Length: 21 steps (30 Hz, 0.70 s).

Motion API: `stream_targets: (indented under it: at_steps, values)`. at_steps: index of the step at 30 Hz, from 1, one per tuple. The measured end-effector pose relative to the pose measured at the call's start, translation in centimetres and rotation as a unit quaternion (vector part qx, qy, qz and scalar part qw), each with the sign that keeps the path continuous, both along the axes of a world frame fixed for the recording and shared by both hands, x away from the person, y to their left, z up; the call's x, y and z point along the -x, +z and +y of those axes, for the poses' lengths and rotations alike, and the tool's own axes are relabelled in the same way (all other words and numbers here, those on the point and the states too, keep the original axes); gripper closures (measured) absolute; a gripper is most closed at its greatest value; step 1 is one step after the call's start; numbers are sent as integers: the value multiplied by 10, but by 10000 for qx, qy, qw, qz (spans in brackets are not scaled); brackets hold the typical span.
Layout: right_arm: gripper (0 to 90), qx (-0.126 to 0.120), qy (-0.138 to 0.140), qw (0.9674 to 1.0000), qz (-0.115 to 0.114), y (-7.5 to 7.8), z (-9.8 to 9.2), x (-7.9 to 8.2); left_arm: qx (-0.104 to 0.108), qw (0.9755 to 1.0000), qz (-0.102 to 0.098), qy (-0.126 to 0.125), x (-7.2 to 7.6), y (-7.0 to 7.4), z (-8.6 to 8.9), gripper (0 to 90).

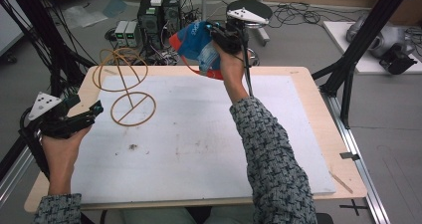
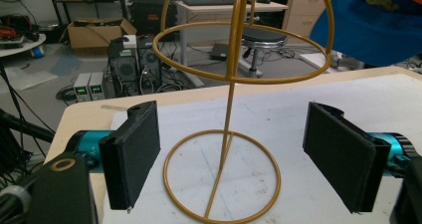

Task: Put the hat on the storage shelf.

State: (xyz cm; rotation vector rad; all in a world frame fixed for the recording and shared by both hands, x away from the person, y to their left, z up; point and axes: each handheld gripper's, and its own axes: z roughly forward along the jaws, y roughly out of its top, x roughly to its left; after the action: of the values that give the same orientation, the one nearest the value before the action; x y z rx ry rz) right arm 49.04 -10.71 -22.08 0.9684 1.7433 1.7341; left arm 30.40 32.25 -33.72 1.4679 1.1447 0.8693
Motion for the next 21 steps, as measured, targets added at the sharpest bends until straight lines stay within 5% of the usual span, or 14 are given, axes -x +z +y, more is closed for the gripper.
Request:
stream_targets:
  at_steps: [10,21]
  values:
    - [891,-44,393,9989,-250,22,46,-7,117,9999,-122,7,5,6,7,226]
    - [891,-241,772,9965,-226,31,85,-19,37,10000,-75,53,17,4,11,226]
